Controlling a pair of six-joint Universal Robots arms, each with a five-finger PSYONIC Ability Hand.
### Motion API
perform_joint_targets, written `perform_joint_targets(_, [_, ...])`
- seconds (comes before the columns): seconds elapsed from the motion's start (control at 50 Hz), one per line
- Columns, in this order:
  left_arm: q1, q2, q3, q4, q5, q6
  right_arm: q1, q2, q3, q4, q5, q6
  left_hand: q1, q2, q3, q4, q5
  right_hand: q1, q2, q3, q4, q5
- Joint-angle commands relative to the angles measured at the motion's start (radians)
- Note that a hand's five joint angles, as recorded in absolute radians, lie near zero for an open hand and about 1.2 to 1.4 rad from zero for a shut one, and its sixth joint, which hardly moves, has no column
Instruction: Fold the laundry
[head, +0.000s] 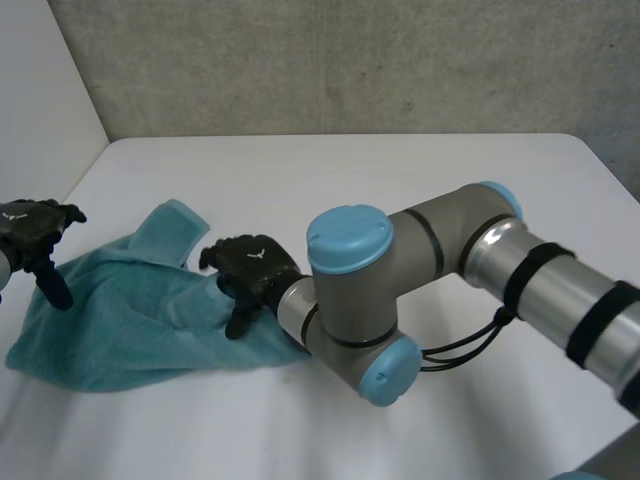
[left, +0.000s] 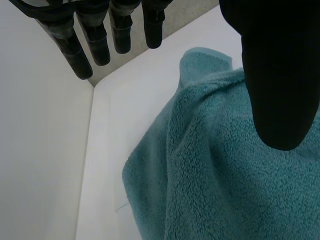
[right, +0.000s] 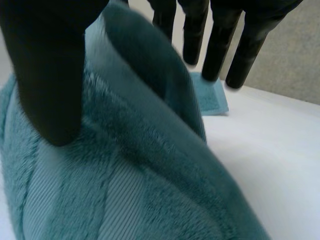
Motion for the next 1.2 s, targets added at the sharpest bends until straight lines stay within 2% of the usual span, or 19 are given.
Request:
perform_joint_targets(0.02, [0.018, 0.004, -0.004, 0.005, 0.022, 0.000, -0.008, 0.006, -0.041, 0.006, 0.067, -0.007, -0.006, -0.017, -0.027, -0.018, -0.028, 1.012, 0.947, 0.947, 0.957, 0.966])
perform_joint_targets(0.06, [0.018, 0.004, -0.001, 0.005, 0.022, 0.000, -0.011, -0.031, -0.041, 0.009, 0.082, -0.008, -0.009, -0.020, -0.030, -0.021, -0.031, 1.012, 0.947, 0.947, 0.957, 0.966])
perform_joint_targets(0.08, [0.018, 0.004, -0.001, 0.006, 0.023, 0.000, -0.014, -0.146, 0.003, 0.029, 0.090, -0.013, -0.011, -0.023, -0.033, -0.023, -0.034, 1.012, 0.947, 0.947, 0.957, 0.966])
perform_joint_targets(0.14, [0.018, 0.004, 0.002, 0.017, 0.023, -0.001, -0.025, -0.205, 0.043, 0.055, 0.090, -0.025, -0.011, -0.023, -0.033, -0.024, -0.034, 1.012, 0.947, 0.947, 0.957, 0.966])
perform_joint_targets(0.16, [0.016, 0.004, 0.000, 0.028, 0.023, -0.001, -0.075, -0.293, 0.110, 0.095, 0.088, -0.071, -0.011, -0.023, -0.033, -0.024, -0.034, 1.012, 0.947, 0.947, 0.957, 0.966])
perform_joint_targets(0.24, [0.008, 0.004, -0.004, 0.054, 0.025, -0.001, -0.169, -0.435, 0.271, 0.180, 0.085, -0.230, -0.011, -0.023, -0.033, -0.024, -0.034, 1.012, 0.947, 0.947, 0.957, 0.966])
perform_joint_targets(0.32, [-0.002, 0.004, -0.011, 0.062, 0.033, -0.001, -0.212, -0.512, 0.399, 0.227, 0.085, -0.344, -0.011, -0.023, -0.033, -0.024, -0.034, 1.012, 0.947, 0.947, 0.957, 0.966])
perform_joint_targets(0.34, [-0.002, 0.004, -0.011, 0.062, 0.033, -0.001, -0.273, -0.597, 0.540, 0.248, 0.081, -0.450, -0.011, -0.023, -0.033, -0.024, -0.034, 1.012, 0.947, 0.947, 0.957, 0.966])
perform_joint_targets(0.44, [-0.047, -0.011, -0.009, 0.082, 0.065, -0.003, -0.382, -0.716, 0.745, 0.245, 0.065, -0.580, -0.003, -0.014, -0.025, -0.015, -0.025, 1.012, 0.947, 0.947, 0.957, 0.966])
perform_joint_targets(0.5, [-0.061, -0.022, -0.011, 0.100, 0.066, -0.003, -0.479, -0.782, 0.888, 0.201, 0.006, -0.666, 0.000, -0.011, -0.022, -0.012, -0.022, 1.012, 0.947, 0.947, 0.957, 0.966])
perform_joint_targets(0.58, [-0.111, -0.060, -0.003, 0.122, 0.069, 0.003, -0.582, -0.823, 0.995, 0.108, -0.078, -0.672, 0.000, -0.011, -0.022, -0.012, -0.022, 1.012, 0.947, 0.947, 0.957, 0.966])
perform_joint_targets(0.68, [-0.131, -0.100, 0.000, 0.161, 0.069, 0.008, -0.663, -0.836, 1.086, -0.023, -0.125, -0.639, 0.003, -0.008, -0.019, -0.009, -0.019, 1.012, 0.947, 0.947, 0.957, 0.966])
perform_joint_targets(0.76, [-0.131, -0.122, 0.000, 0.165, 0.069, 0.010, -0.686, -0.834, 1.124, -0.121, -0.123, -0.583, 0.006, -0.005, -0.016, -0.006, -0.016, 1.012, 0.947, 0.947, 0.957, 0.966])
perform_joint_targets(0.78, [-0.131, -0.125, -0.003, 0.163, 0.071, 0.008, -0.711, -0.830, 1.132, -0.187, -0.117, -0.527, 0.006, -0.005, -0.016, -0.006, -0.016, 1.012, 0.947, 0.947, 0.957, 0.966])
perform_joint_targets(0.92, [-0.139, -0.123, -0.044, 0.166, 0.082, 0.007, -0.807, -0.830, 1.141, -0.272, -0.102, -0.413, 0.024, 0.012, 0.002, 0.012, 0.001, 1.012, 0.947, 0.947, 0.957, 0.966])
perform_joint_targets(1.06, [-0.134, -0.157, -0.035, 0.232, 0.141, 0.005, -0.832, -0.821, 1.144, -0.345, -0.090, -0.410, 0.033, 0.021, 0.011, 0.020, 0.010, 1.012, 0.947, 0.947, 0.957, 0.966])
perform_joint_targets(1.2, [-0.131, -0.270, 0.055, 0.324, 0.221, 0.008, -0.826, -0.802, 1.146, -0.347, -0.083, -0.413, 0.270, 0.258, 0.248, 0.258, 0.247, 1.012, 0.947, 0.947, 0.957, 0.966])
